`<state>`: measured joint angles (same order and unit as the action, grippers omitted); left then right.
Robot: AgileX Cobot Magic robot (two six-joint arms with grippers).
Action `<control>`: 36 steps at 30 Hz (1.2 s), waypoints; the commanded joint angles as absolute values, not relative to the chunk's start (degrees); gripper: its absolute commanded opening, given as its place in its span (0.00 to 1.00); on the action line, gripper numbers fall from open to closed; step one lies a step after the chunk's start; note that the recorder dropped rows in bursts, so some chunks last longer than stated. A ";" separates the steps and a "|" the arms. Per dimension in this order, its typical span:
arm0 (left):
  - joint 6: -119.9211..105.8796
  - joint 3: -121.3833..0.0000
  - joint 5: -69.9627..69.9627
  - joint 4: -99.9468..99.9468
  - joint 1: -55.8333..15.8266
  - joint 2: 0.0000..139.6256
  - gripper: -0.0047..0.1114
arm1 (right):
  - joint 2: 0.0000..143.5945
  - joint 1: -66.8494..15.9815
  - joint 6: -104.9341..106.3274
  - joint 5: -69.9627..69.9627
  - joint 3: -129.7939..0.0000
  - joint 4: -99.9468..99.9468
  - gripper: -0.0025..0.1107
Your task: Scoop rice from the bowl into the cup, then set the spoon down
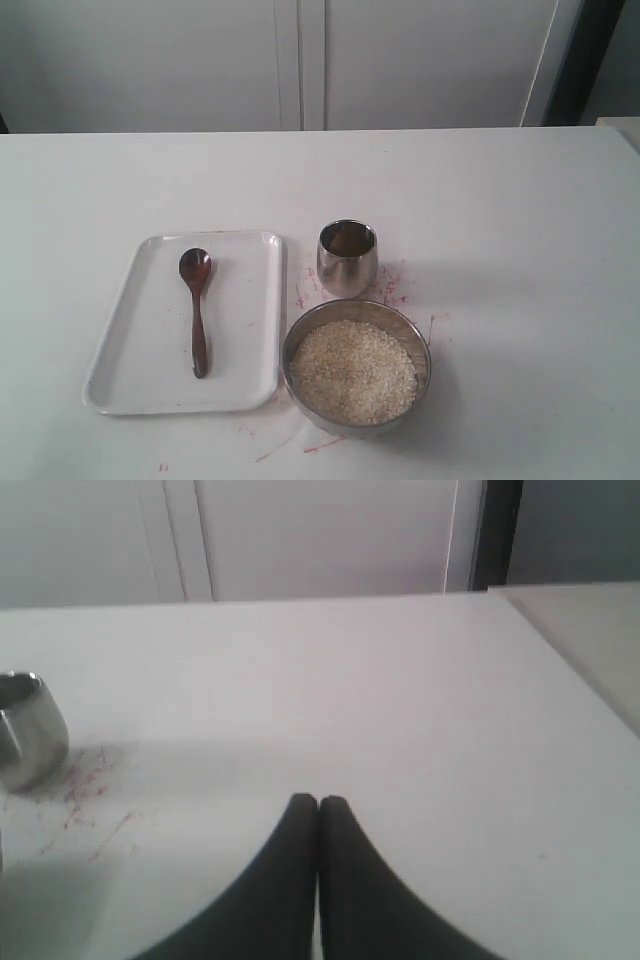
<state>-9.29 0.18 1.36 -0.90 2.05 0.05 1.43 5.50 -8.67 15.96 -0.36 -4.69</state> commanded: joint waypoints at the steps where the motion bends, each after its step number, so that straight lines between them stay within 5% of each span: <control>1: -9.21 0.00 1.25 -0.51 2.00 0.00 0.16 | 1.15 5.74 -4.77 17.79 0.00 -4.95 0.02; 36: -9.21 0.00 1.25 -0.51 2.00 0.00 0.16 | 1.15 5.74 0.00 18.44 0.00 -4.69 0.02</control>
